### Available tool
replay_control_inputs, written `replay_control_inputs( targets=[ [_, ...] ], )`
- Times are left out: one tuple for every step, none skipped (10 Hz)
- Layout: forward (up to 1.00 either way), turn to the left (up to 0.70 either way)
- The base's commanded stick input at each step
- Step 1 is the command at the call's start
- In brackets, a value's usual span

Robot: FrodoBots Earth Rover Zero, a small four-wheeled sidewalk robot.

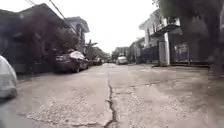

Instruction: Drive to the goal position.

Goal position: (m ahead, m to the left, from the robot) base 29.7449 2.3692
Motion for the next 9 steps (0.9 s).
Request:
replay_control_inputs(
  targets=[
    [1.00, 0.00],
    [1.00, 0.00],
    [1.00, 0.00],
    [1.00, 0.00],
    [1.00, 0.00],
    [1.00, 0.00],
    [1.00, 0.00],
    [1.00, 0.00],
    [1.00, 0.00]
  ],
)
